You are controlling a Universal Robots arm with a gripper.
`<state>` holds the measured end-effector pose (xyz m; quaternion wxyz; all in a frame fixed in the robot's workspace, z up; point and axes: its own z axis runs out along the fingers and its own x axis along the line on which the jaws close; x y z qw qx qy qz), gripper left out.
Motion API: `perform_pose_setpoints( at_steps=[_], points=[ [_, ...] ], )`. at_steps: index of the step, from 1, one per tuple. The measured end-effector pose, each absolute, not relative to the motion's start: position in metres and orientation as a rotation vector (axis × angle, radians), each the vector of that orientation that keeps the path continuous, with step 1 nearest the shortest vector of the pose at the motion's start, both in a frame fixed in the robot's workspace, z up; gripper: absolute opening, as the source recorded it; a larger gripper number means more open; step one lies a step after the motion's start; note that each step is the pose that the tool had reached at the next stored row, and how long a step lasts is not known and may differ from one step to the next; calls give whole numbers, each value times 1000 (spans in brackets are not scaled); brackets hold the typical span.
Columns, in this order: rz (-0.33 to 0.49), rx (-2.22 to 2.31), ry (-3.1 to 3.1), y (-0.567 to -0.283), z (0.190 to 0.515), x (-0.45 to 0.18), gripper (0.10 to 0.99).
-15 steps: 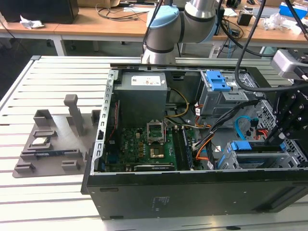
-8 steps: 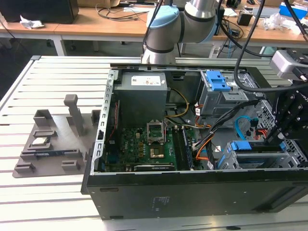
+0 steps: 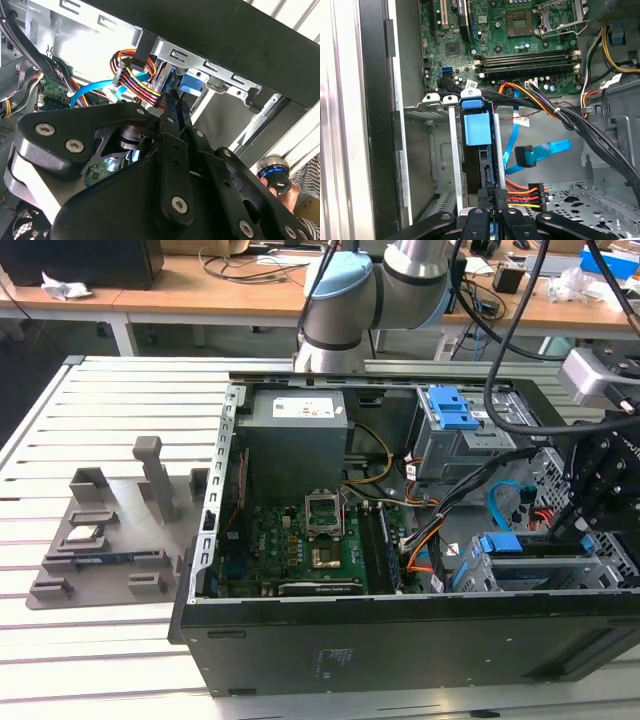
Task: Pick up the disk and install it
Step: 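Insert the first disk wire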
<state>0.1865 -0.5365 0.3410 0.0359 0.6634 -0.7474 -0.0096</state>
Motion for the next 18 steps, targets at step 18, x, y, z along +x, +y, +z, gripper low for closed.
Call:
perform_pose_setpoints(
  at_steps=[18],
  points=[
    [-26, 2036, -2294, -528, 390, 187, 106]
  ],
)
